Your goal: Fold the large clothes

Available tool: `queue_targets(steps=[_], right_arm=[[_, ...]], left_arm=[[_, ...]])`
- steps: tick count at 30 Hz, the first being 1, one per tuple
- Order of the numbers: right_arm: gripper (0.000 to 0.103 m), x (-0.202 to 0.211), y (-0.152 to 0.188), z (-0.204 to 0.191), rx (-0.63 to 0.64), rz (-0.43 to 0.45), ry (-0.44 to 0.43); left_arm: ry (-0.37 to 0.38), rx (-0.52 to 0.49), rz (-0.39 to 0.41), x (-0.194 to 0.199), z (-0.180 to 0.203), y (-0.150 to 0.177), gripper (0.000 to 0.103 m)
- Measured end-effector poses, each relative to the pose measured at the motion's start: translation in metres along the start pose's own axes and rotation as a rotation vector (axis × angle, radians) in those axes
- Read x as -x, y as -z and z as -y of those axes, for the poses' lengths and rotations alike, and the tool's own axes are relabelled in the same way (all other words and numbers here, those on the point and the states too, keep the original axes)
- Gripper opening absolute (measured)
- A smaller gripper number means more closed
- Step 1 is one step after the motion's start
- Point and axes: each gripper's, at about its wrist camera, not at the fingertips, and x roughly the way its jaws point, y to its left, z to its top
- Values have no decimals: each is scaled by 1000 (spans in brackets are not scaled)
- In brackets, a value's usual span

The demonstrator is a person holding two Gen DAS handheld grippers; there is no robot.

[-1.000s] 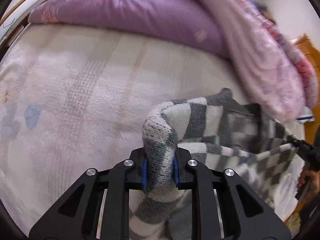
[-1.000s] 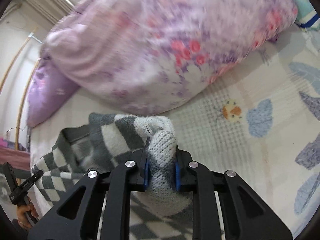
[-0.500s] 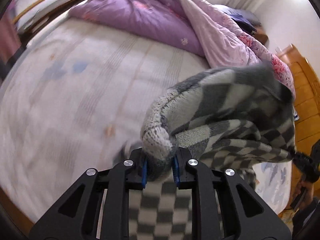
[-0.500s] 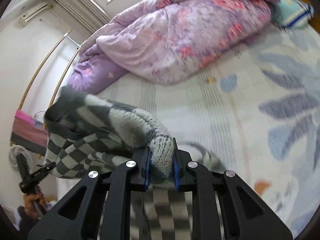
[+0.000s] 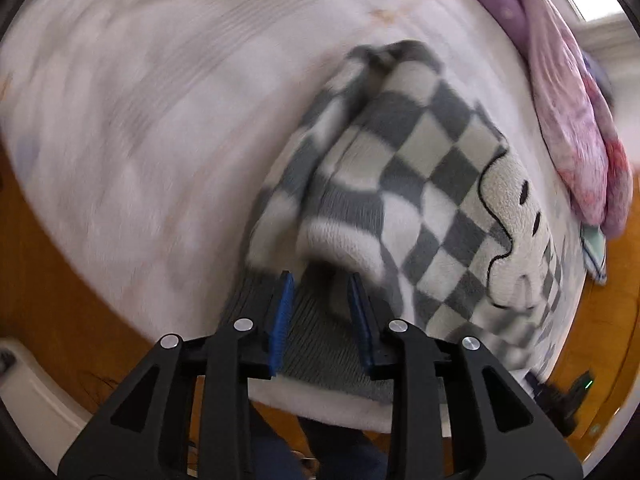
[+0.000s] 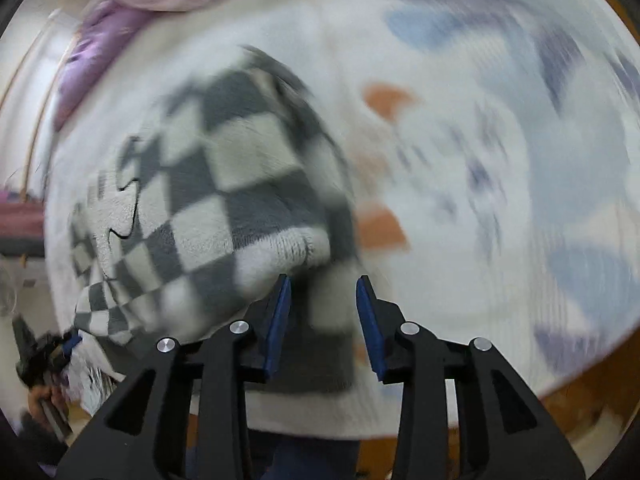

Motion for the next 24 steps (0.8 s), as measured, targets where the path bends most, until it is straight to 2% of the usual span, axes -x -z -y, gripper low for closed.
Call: queue_targets(steps=[1,3,4,5,6,8,10,12,14,16,17,18,19,22,24], right_arm=[[34,1,8,7,-48,2,-27],[41,4,21,23,-192,18,-127],[45,3,29,31,-293,24,-210],[49,1,34,34,-368,30,-278],[49,0,38,36,-426,49,-334],[52,-4,38,33,-496,92,-387],[52,-15,32,26,-533,122,-418],[53,-32,23,19,-552,116,-394],[53,-48,18,20,-588,113,-408],[53,-62,11,25,-638,114,-384],[48,-70,9,27,-661,106,-352],[17,-73,8,28,-669,123,-364],[12,-73,5,27,-653,135,-380],[11,-49,1,10,-533,170,-302],[11,-28,9,2,-476,192,-291]], left_arm=[[13,46,12,1,-9,7,43],[79,118,41,4,-23,17,44],[125,136,53,5,-25,20,44],[157,138,63,6,-24,22,45],[177,133,67,6,-21,22,47],[199,118,66,1,-12,17,51],[214,102,62,-8,0,8,54],[228,95,50,-21,11,1,58],[180,69,35,-37,22,-5,60],[133,45,21,-56,29,-12,59],[101,31,19,-62,30,-14,42],[106,29,13,-65,29,-16,15],[113,33,6,-66,27,-17,14],[96,-15,36,-51,29,-16,13],[121,-27,40,-33,27,-10,12]])
